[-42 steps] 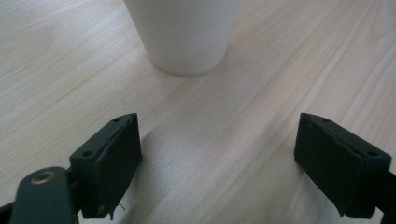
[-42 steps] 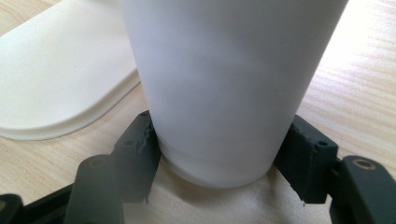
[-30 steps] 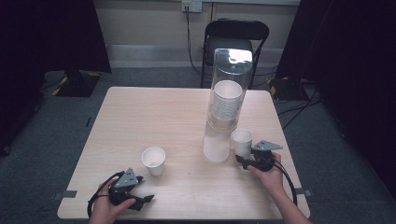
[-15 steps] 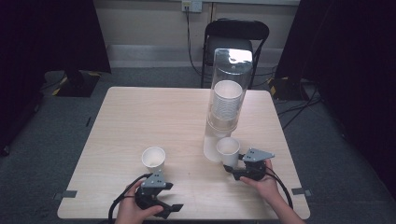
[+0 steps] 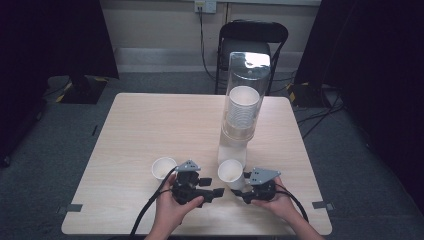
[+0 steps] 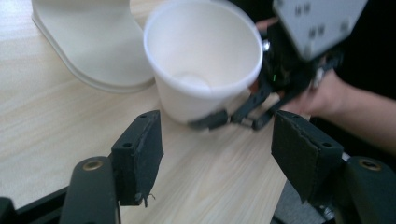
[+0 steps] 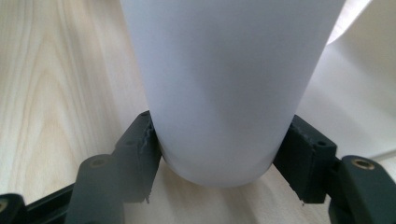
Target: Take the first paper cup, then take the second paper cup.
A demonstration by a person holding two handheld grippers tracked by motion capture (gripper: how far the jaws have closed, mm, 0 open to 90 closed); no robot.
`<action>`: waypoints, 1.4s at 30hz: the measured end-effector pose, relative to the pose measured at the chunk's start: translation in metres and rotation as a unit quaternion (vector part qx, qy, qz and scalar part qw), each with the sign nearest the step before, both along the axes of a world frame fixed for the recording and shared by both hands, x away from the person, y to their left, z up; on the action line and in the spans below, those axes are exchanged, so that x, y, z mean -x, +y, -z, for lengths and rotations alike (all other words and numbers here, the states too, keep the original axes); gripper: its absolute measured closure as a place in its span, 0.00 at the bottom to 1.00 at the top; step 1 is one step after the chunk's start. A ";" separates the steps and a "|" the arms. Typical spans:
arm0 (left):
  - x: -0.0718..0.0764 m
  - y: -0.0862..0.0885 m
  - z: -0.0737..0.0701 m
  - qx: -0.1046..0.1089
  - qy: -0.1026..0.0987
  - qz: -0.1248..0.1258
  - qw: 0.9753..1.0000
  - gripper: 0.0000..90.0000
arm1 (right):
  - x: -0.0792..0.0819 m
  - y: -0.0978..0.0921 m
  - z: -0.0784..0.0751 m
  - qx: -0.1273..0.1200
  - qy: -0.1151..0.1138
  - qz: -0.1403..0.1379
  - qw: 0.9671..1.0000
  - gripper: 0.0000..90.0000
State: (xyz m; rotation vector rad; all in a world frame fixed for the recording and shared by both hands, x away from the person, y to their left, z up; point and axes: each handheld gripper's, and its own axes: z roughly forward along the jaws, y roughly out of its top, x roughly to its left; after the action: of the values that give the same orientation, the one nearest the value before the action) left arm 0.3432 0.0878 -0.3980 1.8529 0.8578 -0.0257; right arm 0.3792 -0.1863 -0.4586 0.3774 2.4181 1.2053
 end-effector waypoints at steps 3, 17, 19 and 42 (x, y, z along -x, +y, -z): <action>-0.007 0.001 -0.005 0.013 0.024 -0.013 1.000 0.39 | 0.002 0.003 0.002 0.018 -0.013 -0.023 0.999 0.40; -0.030 -0.013 -0.001 -0.011 0.097 -0.082 0.992 0.85 | 0.007 0.016 -0.001 0.012 -0.019 -0.067 0.998 0.40; -0.032 -0.014 -0.001 -0.024 0.098 -0.094 0.990 0.91 | 0.007 0.017 -0.001 0.010 -0.017 -0.064 0.998 0.40; -0.041 -0.018 -0.005 -0.054 0.092 -0.082 0.991 0.52 | -0.017 -0.065 -0.012 -0.052 0.020 0.131 0.990 0.16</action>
State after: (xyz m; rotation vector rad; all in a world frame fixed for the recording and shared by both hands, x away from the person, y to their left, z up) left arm 0.3844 0.0701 -0.3931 1.8950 1.1576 -0.0503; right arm 0.3960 -0.2511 -0.4461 0.7323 2.2570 1.2163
